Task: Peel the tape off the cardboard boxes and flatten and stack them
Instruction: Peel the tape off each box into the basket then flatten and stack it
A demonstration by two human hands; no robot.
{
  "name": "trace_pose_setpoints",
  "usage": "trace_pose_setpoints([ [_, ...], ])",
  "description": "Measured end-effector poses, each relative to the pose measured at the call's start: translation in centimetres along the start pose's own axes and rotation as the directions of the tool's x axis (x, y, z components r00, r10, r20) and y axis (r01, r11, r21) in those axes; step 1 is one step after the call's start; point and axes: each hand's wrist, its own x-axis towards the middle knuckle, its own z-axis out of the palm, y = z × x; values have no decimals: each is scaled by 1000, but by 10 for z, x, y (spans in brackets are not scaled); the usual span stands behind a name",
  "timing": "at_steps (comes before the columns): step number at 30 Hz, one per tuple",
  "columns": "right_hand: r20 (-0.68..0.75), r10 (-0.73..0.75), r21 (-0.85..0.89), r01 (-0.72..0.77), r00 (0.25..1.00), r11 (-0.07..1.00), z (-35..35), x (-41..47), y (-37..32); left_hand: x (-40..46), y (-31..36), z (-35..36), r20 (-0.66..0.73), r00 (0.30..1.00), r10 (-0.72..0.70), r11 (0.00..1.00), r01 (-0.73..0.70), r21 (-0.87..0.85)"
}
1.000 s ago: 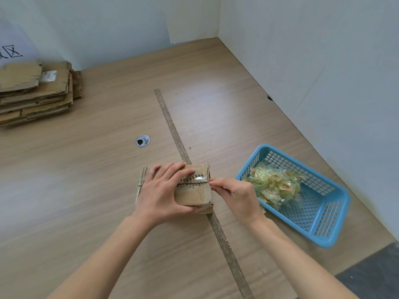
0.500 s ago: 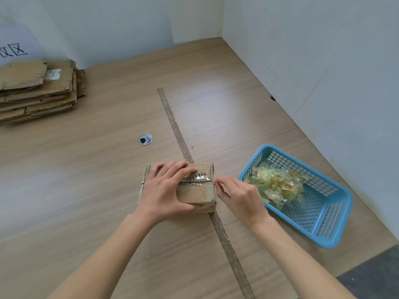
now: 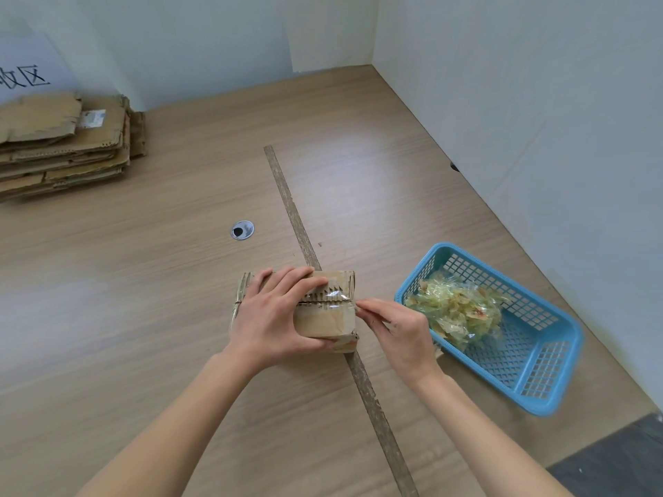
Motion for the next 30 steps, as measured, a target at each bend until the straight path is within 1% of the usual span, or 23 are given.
trace_pose_setpoints([
  [2, -1, -11, -30, 11, 1000, 999, 2, 1, -1, 0, 0, 1, 3, 1000, -3, 1000, 3, 2],
  [4, 39, -39, -84, 42, 999, 996, 1, 3, -4, 0, -1, 1, 2, 1000, 2, 1000, -2, -2],
  [6, 87, -152, -205, 168, 984, 964, -8, 11, -6, 2, -3, 1, -3, 1000, 13, 1000, -13, -20],
  [8, 121, -302, -326, 325, 946, 888, -23, 30, -8, 4, -6, 1, -15, 1000, 25, 999, -25, -23],
  [10, 134, -411, -381, 429, 902, 819, -37, 52, -16, 6, -6, 1, -12, 999, 40, 999, -40, -12],
  [11, 130, -437, -377, 452, 890, 809, -41, 63, -23, 7, -5, 1, -1, 999, 45, 999, -45, -7],
  [12, 137, -435, -347, 454, 890, 821, -42, 73, -29, 7, -4, 1, 13, 999, 49, 999, -49, -4],
  [13, 157, -402, -288, 431, 902, 855, -41, 83, -36, 7, -4, 0, 29, 998, 50, 999, -50, -6],
  [15, 217, -285, -156, 322, 934, 934, -35, 96, -46, 5, -5, -2, 56, 998, 39, 999, -36, -40],
  [17, 295, -207, -94, 244, 933, 965, -29, 100, -46, 3, -7, -5, 53, 999, -5, 994, 10, -106],
  [18, 345, -198, -89, 242, 917, 966, -26, 98, -45, 3, -7, -7, 45, 999, -16, 992, 22, -126],
  [20, 420, -223, -99, 289, 880, 952, -24, 91, -43, 3, -10, -8, 17, 1000, 4, 988, -2, -154],
  [22, 439, -268, -106, 345, 858, 932, -23, 85, -41, 1, -14, -9, -25, 999, 23, 985, -27, -172],
  [24, 478, -304, -95, 393, 824, 915, -21, 83, -41, -4, -17, -10, -93, 996, -3, 996, -5, -90],
  [25, 513, -311, -79, 404, 800, 911, -21, 83, -42, -9, -17, -11, -134, 990, -36, 999, 32, -34],
  [27, 586, -279, -56, 381, 761, 923, -21, 88, -46, -18, -13, -9, -182, 972, -151, 987, 158, 26],
  [29, 659, -249, -42, 366, 710, 930, -22, 99, -51, -27, -9, -5, -183, 933, -310, 949, 314, -7],
  [30, 703, -239, -39, 372, 670, 927, -21, 106, -53, -31, -8, -1, -155, 909, -387, 922, 383, -57],
])
